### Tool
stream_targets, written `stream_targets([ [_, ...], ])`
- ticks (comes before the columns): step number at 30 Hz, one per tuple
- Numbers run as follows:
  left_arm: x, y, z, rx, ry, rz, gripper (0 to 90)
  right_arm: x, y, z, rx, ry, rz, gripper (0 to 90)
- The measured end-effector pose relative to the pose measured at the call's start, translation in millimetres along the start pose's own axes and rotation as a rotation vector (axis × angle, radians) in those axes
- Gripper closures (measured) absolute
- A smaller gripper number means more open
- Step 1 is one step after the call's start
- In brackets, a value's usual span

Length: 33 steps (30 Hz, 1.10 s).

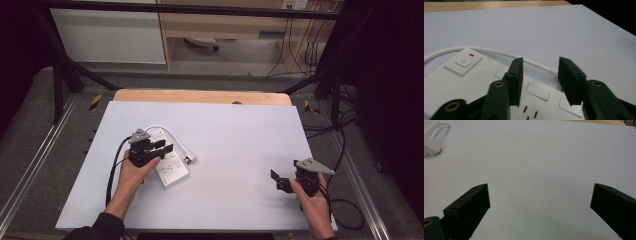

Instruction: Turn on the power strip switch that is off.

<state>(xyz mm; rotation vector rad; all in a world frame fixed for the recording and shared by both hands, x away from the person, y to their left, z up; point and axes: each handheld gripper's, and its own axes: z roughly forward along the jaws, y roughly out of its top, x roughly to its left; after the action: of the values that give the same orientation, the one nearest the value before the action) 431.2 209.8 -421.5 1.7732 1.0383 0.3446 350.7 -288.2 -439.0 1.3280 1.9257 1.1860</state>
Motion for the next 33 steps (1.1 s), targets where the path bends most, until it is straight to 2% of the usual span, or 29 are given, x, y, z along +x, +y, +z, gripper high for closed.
stream_targets([
  [3,-2.2,3.6,-4.3,-0.031,-0.006,-0.026,38.9,0.0,0.0,-0.2,0.000,0.000,0.000,2.9],
  [6,-3.4,6.3,-8.0,-0.039,-0.017,-0.058,25.4,-0.1,0.2,-0.2,-0.003,-0.001,0.000,2.9],
  [8,-4.0,6.9,-10.0,-0.035,-0.006,-0.054,17.6,-0.2,0.3,-0.1,-0.003,0.000,0.000,2.8],
  [11,-4.1,7.4,-11.5,-0.033,-0.009,-0.065,11.1,-0.2,0.3,-0.1,-0.003,0.001,0.001,2.8],
  [13,-5.1,8.0,-12.8,-0.033,-0.006,-0.080,10.7,-0.7,0.4,-0.1,-0.006,0.001,0.001,2.7],
  [23,-9.9,12.7,-25.6,-0.044,0.011,-0.074,10.1,-1.2,1.1,-0.5,-0.019,0.005,0.020,2.5],
  [28,-11.2,13.4,-33.1,-0.025,0.021,-0.089,7.6,-1.6,0.4,-0.1,-0.016,0.008,0.022,2.4],
  [30,-12.4,13.0,-36.7,-0.014,0.036,-0.080,7.5,-1.8,0.7,1.0,-0.014,0.007,0.022,2.5],
  [33,-11.5,12.5,-43.1,-0.026,0.027,-0.079,7.5,-0.3,1.3,0.9,-0.014,0.011,0.017,2.4],
])
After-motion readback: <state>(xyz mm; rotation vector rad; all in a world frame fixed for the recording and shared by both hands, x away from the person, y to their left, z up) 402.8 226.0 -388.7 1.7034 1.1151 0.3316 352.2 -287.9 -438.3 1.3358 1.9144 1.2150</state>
